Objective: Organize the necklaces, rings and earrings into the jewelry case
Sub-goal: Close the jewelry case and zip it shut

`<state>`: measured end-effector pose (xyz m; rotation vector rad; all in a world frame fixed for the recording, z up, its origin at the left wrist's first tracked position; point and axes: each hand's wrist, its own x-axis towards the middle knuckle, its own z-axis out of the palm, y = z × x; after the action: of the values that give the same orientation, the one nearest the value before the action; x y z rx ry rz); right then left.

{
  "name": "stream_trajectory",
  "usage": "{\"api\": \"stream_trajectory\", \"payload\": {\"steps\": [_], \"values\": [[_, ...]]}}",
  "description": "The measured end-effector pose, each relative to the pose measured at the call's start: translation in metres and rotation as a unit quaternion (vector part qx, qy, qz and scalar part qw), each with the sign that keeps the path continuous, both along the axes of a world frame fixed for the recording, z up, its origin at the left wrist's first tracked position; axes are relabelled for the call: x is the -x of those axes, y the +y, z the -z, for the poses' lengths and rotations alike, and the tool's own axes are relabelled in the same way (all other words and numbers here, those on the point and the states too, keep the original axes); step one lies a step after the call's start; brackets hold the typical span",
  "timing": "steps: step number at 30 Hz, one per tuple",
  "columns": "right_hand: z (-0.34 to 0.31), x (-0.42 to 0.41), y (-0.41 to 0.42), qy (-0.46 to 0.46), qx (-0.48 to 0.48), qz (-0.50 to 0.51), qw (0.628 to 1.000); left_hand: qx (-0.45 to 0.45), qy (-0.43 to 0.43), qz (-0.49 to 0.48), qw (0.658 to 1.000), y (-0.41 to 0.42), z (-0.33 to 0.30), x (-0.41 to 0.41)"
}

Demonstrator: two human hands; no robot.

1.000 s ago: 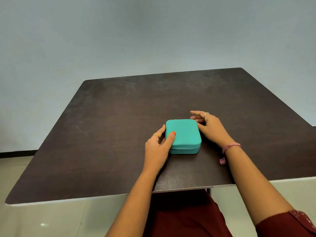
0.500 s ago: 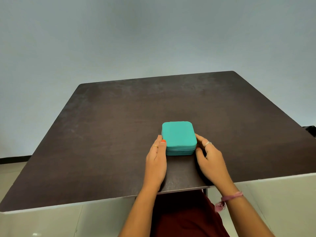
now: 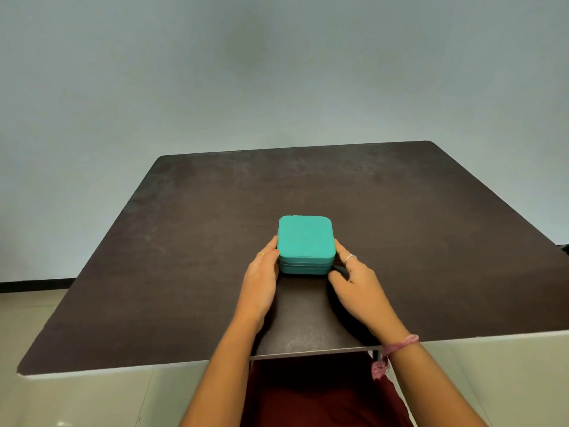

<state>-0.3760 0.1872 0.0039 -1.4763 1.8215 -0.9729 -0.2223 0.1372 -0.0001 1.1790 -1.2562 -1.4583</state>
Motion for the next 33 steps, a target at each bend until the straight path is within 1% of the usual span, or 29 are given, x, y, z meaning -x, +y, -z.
{"api": "stream_trajectory", "payload": {"steps": [5,8,15,20,23,27,33], "values": [[-0.01,-0.035,-0.031,-0.002,0.011,-0.053,0.999,0.012,0.026,-0.048,0.998,-0.019,-0.014,-0.033],[-0.015,-0.061,-0.053,-0.004,0.017,-0.082,0.996,0.016,0.026,-0.081,0.996,-0.034,-0.021,-0.059],[-0.017,-0.128,-0.111,-0.003,0.001,-0.134,0.991,0.03,-0.014,-0.154,0.988,-0.074,-0.024,-0.124],[-0.015,-0.176,-0.147,-0.009,-0.018,-0.169,0.985,0.024,-0.063,-0.194,0.979,-0.11,-0.025,-0.171],[-0.012,-0.202,-0.167,-0.008,-0.03,-0.182,0.983,0.01,-0.07,-0.222,0.973,-0.129,-0.023,-0.192],[-0.011,-0.224,-0.189,0.0,-0.048,-0.19,0.981,0.0,-0.085,-0.244,0.966,-0.152,-0.017,-0.213],[-0.008,-0.241,-0.213,0.021,-0.063,-0.196,0.978,0.006,-0.136,-0.239,0.961,-0.177,-0.006,-0.232]]}}
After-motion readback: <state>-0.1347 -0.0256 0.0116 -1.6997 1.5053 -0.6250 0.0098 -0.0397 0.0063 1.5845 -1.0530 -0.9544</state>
